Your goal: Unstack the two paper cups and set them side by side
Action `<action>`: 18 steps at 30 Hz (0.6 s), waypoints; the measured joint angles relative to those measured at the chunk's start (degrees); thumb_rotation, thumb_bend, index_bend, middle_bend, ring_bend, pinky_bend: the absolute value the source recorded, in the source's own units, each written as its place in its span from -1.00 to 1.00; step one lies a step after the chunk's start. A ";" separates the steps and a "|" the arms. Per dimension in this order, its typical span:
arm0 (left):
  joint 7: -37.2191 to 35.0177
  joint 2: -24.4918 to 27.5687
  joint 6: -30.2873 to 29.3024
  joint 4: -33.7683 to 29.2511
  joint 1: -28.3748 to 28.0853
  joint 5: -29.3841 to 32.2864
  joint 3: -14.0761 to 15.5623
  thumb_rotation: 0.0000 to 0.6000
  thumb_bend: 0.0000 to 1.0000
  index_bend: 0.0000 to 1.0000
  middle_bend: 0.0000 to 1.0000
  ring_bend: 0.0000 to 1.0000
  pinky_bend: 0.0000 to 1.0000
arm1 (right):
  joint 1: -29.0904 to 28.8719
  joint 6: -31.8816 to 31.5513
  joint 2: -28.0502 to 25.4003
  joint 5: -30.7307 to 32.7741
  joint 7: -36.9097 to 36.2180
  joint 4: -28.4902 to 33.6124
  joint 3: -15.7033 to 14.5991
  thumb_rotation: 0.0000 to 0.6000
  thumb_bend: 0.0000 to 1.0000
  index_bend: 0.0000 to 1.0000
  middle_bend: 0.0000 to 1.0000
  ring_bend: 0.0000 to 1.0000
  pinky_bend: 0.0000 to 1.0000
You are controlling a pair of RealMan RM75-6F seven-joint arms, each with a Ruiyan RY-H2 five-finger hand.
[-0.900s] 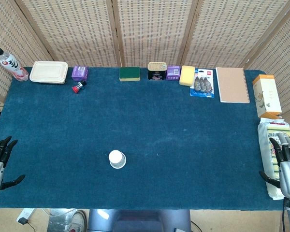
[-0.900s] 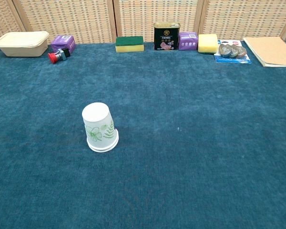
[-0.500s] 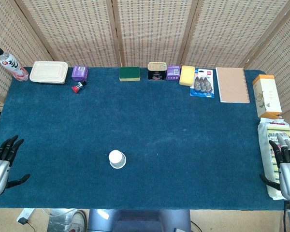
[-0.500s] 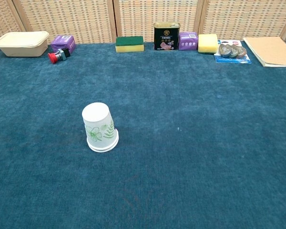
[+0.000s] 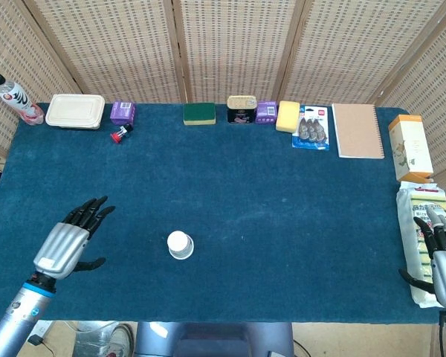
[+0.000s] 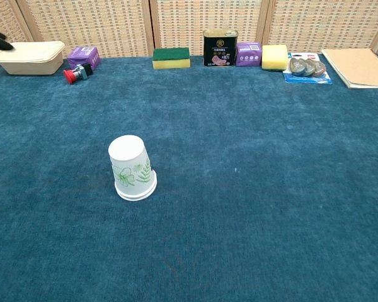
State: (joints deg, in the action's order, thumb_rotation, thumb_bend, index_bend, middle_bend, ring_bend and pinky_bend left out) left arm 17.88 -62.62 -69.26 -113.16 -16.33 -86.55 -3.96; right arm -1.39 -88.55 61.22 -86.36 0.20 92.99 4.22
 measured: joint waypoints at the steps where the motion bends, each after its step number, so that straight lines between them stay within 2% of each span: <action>1: 2.37 -0.48 1.12 -1.10 -1.01 1.71 -0.50 1.00 -0.77 -0.64 -1.00 -1.00 -0.72 | 0.01 0.04 -0.11 0.06 -0.40 -0.04 0.02 1.00 -1.00 -0.80 -0.99 -1.00 -1.00; 4: 8.46 -2.09 3.44 -3.31 -3.61 6.99 -1.85 1.00 -0.77 -0.56 -1.00 -1.00 -0.72 | 0.04 0.02 -0.36 0.18 -1.33 -0.12 0.14 1.00 -1.00 -0.79 -1.00 -1.00 -1.00; 10: 18.79 -6.36 6.37 -5.55 -9.01 17.52 -3.92 1.00 -0.77 -0.55 -1.00 -1.00 -0.72 | 0.05 0.00 -0.63 0.27 -2.81 -0.46 0.31 1.00 -1.00 -0.79 -1.00 -1.00 -1.00; 18: 21.93 -12.63 10.67 -3.23 -16.50 27.21 -5.47 1.00 -0.76 -0.53 -1.00 -1.00 -0.72 | -0.08 0.33 -0.73 0.57 -3.81 -0.92 0.49 1.00 -1.00 -0.79 -1.00 -1.00 -1.00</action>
State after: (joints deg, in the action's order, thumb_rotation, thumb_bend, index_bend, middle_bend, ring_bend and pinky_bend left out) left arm 39.81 -75.25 -58.59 -116.39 -32.84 -59.33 -9.43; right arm -1.47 -88.22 60.49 -85.79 -3.61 92.07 4.71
